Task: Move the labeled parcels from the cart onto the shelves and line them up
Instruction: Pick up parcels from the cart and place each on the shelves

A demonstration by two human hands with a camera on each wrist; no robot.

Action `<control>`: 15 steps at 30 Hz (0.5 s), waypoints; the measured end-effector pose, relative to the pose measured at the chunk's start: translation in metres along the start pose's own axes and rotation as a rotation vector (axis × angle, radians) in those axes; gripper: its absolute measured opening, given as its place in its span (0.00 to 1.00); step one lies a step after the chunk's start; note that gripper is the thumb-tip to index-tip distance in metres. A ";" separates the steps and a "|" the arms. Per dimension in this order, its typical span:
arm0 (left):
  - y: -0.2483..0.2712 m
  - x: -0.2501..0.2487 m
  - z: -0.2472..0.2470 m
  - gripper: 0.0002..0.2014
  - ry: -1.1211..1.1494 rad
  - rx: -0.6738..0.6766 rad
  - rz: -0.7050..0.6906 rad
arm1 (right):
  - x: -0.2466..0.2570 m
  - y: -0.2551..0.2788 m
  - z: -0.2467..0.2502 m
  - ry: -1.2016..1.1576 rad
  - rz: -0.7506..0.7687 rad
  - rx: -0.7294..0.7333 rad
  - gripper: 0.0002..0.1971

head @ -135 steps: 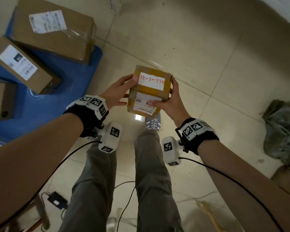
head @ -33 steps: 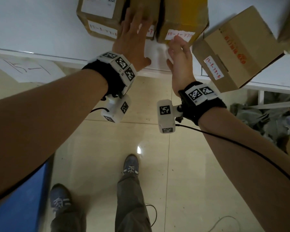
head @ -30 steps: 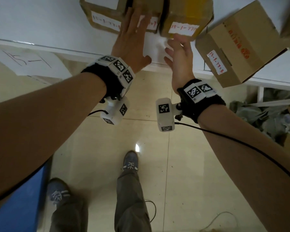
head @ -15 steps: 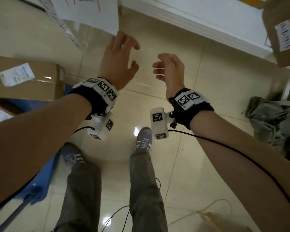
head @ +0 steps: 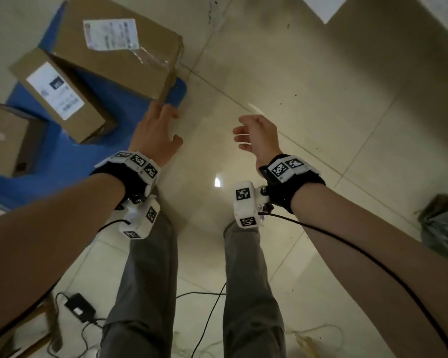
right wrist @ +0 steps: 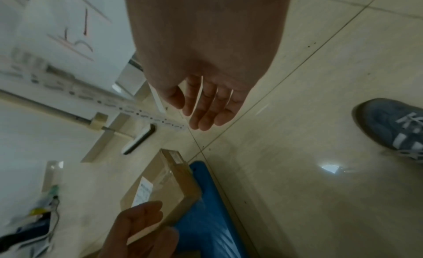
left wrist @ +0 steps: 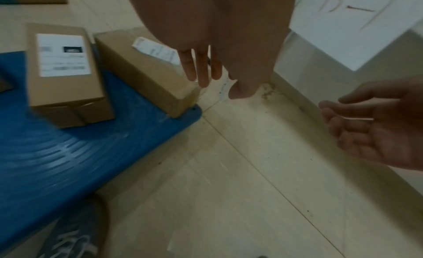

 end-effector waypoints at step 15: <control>0.018 0.217 0.037 0.21 0.168 -0.017 0.483 | -0.022 0.031 -0.196 0.228 -0.091 0.194 0.12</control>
Point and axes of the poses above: each hand's wrist, its own y-axis away from the middle knuckle, its own z-axis out of the back of the hand, x = y × z, the point moved 10 cm from there along -y, towards the middle knuckle, and after that the axes turned 7 degrees about -x, right-handed, at the moved point
